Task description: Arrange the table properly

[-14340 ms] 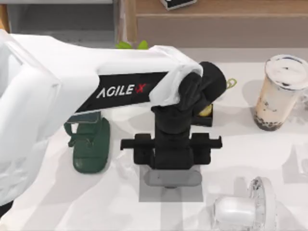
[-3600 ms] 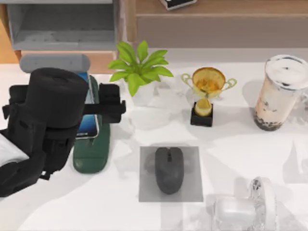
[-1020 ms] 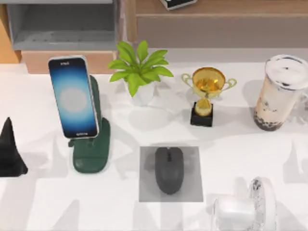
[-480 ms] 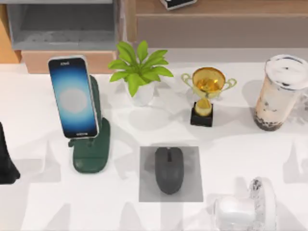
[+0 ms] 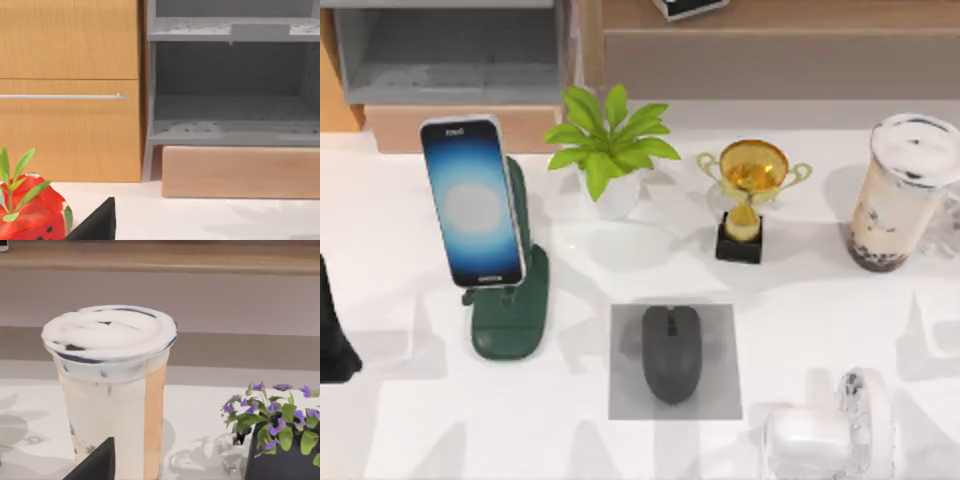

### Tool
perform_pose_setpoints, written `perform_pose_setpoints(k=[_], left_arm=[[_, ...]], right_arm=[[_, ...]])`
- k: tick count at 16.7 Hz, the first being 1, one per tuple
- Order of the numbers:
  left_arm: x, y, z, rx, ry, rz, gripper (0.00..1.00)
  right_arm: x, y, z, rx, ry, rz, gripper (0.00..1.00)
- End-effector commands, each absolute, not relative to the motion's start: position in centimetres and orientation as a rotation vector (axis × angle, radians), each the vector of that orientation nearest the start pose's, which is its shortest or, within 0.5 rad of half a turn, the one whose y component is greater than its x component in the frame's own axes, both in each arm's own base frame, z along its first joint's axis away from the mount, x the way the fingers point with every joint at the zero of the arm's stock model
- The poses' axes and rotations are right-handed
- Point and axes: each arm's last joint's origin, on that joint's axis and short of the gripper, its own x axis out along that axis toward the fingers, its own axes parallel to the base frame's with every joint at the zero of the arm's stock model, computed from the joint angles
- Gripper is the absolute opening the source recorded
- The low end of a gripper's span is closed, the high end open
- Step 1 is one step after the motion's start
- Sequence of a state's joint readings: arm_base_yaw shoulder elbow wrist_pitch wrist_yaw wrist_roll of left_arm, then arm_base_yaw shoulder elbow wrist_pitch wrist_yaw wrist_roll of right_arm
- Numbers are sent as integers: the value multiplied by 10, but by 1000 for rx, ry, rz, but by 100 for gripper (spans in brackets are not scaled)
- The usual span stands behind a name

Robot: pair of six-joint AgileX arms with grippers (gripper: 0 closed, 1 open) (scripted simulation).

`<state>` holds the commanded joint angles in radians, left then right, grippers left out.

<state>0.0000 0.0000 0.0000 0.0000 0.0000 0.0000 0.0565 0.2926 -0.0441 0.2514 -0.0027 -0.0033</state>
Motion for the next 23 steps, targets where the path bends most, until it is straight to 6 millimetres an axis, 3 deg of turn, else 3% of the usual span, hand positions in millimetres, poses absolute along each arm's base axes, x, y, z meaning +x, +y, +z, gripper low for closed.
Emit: perform_pose_setpoints(k=[9,15,19,23], left_arm=[[106,-1,160,0,0,0,100],[106,-1,160,0,0,0,100],[106,-1,160,0,0,0,100],[106,-1,160,0,0,0,100]], right_arm=[[180,36,126,-18,186,97,100],[222,70,95,-35,158,54,100],[240,85,80,-18,111,-2,100],[245,89,78,-11,98,-17,100]])
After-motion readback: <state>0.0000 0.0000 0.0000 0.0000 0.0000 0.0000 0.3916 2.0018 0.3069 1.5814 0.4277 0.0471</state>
